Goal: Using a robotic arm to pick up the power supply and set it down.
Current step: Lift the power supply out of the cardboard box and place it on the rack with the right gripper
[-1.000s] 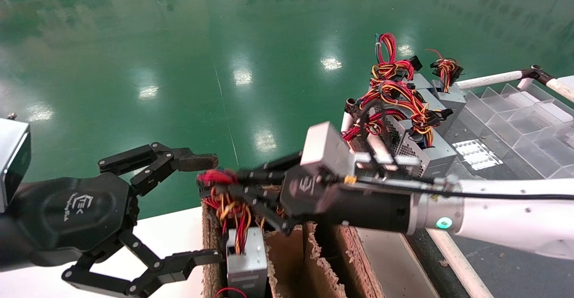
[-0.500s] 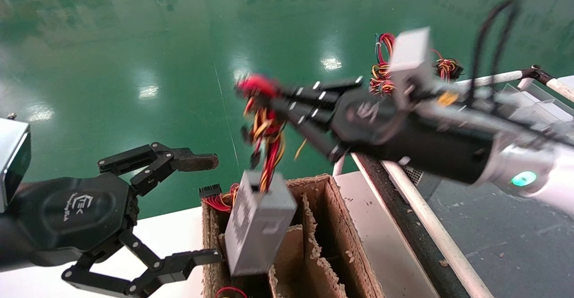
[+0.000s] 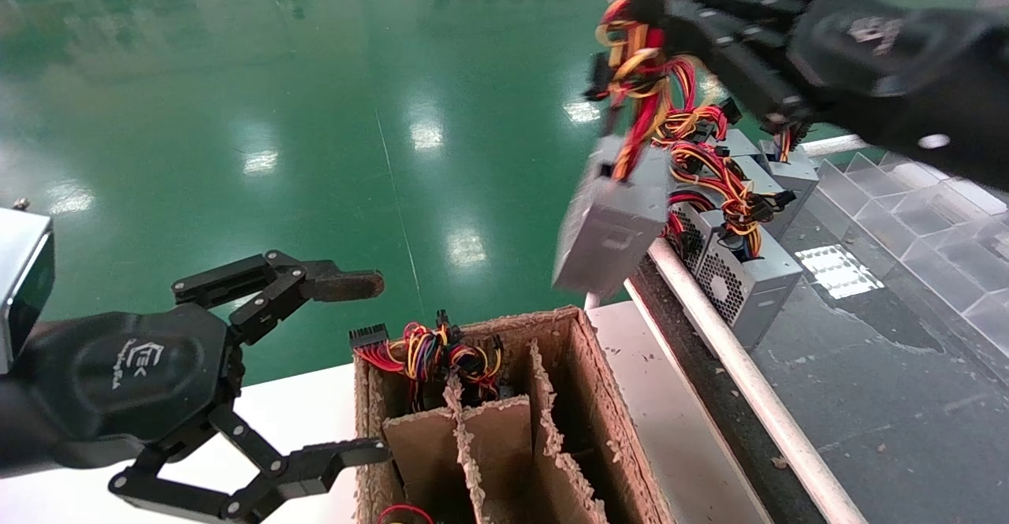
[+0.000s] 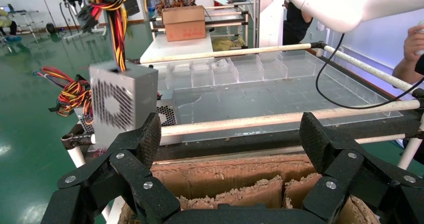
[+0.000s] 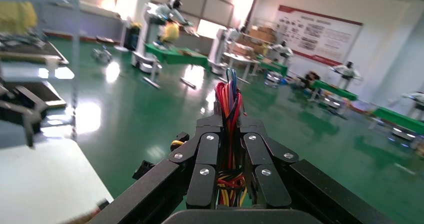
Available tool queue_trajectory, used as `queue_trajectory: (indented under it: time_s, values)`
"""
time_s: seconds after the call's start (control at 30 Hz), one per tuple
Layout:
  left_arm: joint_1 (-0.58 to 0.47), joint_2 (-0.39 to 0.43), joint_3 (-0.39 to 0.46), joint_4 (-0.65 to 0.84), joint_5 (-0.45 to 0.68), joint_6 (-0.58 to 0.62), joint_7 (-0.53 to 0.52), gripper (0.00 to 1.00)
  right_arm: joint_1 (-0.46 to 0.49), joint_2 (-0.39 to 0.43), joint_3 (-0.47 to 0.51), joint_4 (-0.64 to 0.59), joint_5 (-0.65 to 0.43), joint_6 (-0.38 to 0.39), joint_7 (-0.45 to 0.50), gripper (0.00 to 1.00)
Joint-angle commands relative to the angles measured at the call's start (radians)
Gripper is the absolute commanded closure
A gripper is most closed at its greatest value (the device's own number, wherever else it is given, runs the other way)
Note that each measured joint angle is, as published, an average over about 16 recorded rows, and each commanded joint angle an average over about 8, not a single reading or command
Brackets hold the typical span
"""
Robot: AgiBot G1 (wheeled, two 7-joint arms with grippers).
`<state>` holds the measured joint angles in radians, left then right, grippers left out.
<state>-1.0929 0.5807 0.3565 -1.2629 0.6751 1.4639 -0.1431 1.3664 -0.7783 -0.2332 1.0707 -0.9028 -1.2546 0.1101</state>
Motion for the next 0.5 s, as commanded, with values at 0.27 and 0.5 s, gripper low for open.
queue_trajectory:
  time_s: [0.27, 0.5]
  values:
    - [0.0, 0.0, 0.0, 0.0, 0.0, 0.0, 0.0, 0.0, 0.041, 0.116, 0.038, -0.123, 0.012, -0.084, -0.034, 1.0]
    - [0.0, 0.0, 0.0, 0.0, 0.0, 0.0, 0.0, 0.0, 0.045, 0.222, 0.082, -0.198, 0.05, -0.158, -0.059, 1.0]
